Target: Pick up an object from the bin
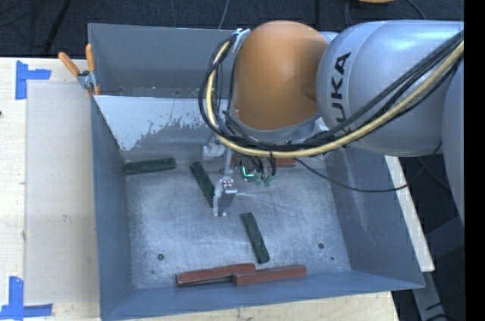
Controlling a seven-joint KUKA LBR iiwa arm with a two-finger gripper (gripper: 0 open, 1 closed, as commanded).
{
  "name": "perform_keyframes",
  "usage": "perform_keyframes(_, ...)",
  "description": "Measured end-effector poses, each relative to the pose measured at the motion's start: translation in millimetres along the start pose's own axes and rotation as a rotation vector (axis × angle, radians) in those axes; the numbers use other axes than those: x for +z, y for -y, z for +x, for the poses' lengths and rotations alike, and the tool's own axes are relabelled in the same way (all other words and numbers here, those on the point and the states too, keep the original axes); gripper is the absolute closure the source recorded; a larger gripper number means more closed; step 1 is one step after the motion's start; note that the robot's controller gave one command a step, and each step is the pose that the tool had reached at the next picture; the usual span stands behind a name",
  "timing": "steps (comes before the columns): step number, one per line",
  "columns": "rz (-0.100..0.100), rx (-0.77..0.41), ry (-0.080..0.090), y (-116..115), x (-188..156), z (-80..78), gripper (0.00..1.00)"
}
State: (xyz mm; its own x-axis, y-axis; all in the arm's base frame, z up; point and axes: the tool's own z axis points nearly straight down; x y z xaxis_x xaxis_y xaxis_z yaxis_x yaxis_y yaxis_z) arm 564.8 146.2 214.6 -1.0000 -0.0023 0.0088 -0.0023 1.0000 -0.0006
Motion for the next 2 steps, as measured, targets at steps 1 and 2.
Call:
perform_keyframes(1,-0.001,0.003,0.008,0.7,-4.4,-1.6,0.00)
perform_keyframes(2,-0.004,0.007,0.016,21.5,38.0,-6.7,0.00)
